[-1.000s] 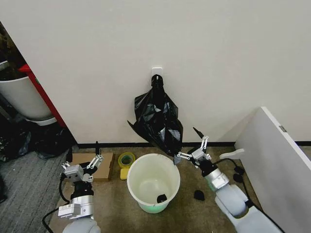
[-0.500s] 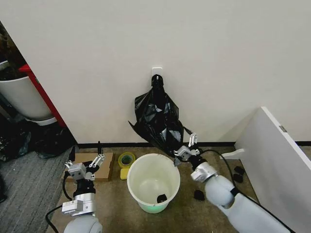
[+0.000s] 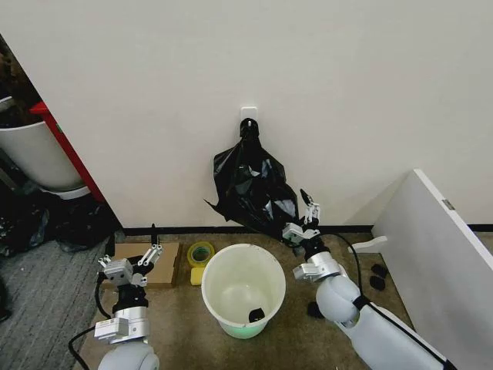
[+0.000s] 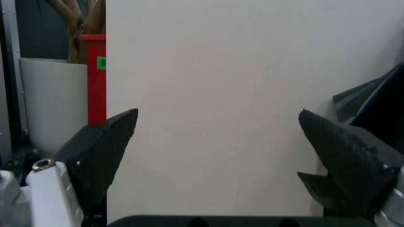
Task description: Place the garbage bag over the trash bin.
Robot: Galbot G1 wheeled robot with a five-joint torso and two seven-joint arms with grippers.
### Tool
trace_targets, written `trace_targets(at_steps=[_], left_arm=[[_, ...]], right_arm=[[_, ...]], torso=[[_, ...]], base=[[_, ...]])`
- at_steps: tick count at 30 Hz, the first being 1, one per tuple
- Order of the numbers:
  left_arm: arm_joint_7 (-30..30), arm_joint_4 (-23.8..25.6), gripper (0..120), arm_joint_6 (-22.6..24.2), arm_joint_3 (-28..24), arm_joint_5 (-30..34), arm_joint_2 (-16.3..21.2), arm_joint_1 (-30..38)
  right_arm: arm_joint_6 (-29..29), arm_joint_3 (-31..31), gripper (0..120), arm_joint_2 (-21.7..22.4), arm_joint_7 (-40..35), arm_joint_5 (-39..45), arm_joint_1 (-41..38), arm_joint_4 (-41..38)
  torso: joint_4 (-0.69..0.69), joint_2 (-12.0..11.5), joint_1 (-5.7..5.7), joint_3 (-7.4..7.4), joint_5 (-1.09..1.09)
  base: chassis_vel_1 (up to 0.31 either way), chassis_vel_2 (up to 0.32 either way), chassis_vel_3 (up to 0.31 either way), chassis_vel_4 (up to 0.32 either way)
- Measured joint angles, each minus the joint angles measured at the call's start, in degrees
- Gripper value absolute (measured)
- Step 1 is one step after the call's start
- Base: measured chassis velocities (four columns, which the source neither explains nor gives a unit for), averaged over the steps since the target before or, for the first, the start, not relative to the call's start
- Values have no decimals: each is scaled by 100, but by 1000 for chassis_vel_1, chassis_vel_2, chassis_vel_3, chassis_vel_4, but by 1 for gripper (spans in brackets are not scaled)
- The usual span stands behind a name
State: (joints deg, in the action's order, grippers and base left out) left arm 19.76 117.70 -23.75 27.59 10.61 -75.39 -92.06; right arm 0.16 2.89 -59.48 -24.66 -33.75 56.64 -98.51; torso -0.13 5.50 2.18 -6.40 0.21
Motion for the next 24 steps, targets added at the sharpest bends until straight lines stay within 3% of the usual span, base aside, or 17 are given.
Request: trace_targets(at_steps=[1, 4, 9, 13, 17, 19, 23, 24], left_arm=[[0, 9, 100, -4, -2, -6, 0, -13], [0, 23, 100, -9, -2, -10, 4, -37], [0, 37, 100, -24, 22, -10, 39, -69], [10, 37, 100, -35, 34, 1, 55, -81], [19, -3, 100, -51, 42, 15, 77, -69], [20, -21, 100, -60, 43, 62, 121, -28], [-132, 32, 100, -132, -5, 463, 344, 118], [-132, 32, 100, -132, -5, 463, 344, 118]], right_arm=[[157, -24, 66, -44, 11, 28, -18, 2], [320, -28, 59, -114, 7, 116, -53, 5], [339, -25, 35, -252, -24, 221, -166, 100], [412, -51, 24, -297, -20, 515, -169, 93], [606, -48, 12, -334, 53, 1253, -132, -26], [658, 10, 2, -356, 107, 2247, -84, -224], [661, 162, 0, -408, 102, 3947, -6, -713], [661, 162, 0, -408, 102, 3947, -6, -713]], torso=[[0, 0, 0, 0, 0], [0, 0, 0, 0, 0], [0, 0, 0, 0, 0], [0, 0, 0, 0, -1], [0, 0, 0, 0, 0], [0, 0, 0, 0, -1], [1, 0, 0, 0, -1], [1, 0, 0, 0, -1]], base=[[0, 0, 0, 0], [0, 0, 0, 0], [0, 0, 0, 0], [0, 0, 0, 0], [0, 0, 0, 0], [0, 0, 0, 0], [0, 0, 0, 0], [0, 0, 0, 0]])
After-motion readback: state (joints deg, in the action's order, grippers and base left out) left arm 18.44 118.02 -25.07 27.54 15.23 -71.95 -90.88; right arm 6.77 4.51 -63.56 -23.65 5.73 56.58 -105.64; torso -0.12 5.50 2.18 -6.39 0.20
